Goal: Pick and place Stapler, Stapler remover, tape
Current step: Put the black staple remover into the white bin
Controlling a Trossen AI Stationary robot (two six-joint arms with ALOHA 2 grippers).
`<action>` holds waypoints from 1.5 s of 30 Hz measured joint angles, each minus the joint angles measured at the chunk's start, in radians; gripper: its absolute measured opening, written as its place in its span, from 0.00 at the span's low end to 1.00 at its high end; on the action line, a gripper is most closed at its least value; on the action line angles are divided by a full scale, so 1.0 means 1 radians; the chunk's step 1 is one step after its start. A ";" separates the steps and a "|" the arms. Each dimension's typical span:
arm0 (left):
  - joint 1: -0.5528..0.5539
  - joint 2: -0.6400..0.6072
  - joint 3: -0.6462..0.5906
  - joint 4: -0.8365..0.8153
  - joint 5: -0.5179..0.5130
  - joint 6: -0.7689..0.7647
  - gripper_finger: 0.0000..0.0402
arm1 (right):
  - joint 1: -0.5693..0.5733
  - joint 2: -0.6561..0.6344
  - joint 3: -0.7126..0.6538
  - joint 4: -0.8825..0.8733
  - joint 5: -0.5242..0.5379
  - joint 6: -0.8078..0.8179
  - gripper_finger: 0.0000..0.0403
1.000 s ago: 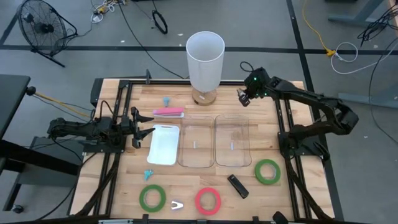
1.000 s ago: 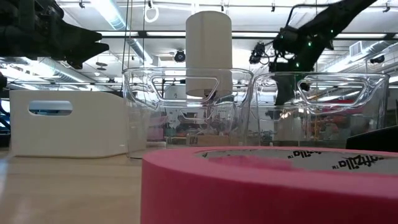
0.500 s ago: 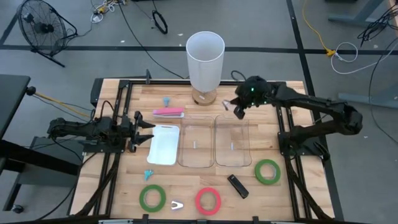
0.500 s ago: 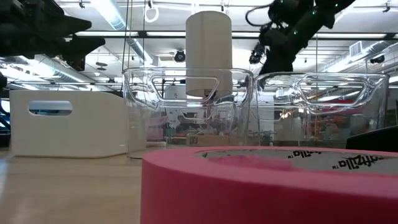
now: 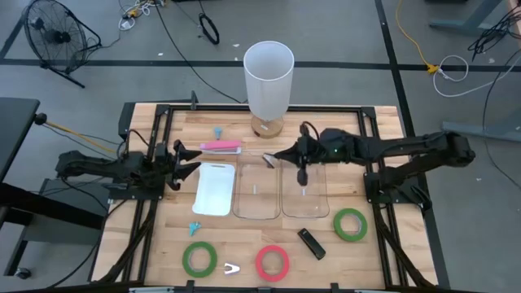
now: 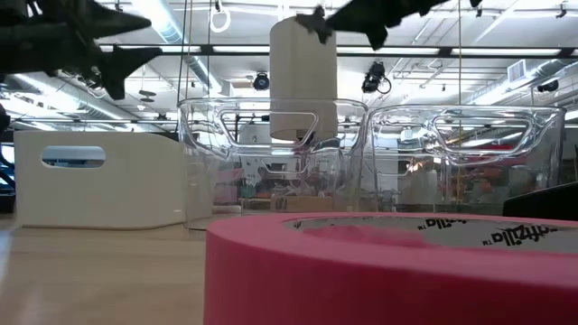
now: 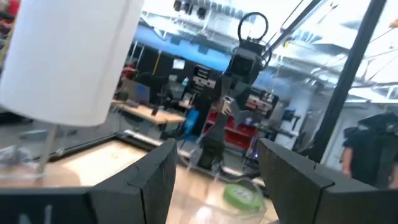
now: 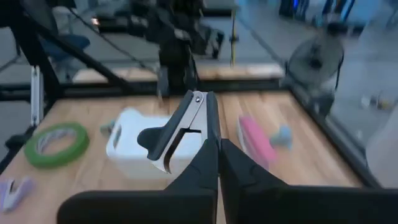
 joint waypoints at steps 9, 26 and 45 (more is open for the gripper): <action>0.000 0.331 0.036 0.330 0.029 -0.046 0.56 | 0.047 0.126 0.005 0.269 0.005 -0.089 0.00; 0.034 0.901 0.477 0.316 0.107 0.082 0.56 | 0.047 0.206 0.091 0.308 0.032 -0.197 0.00; 0.102 0.993 0.558 0.318 0.177 0.025 0.56 | 0.066 0.206 0.091 0.277 0.128 -0.234 0.00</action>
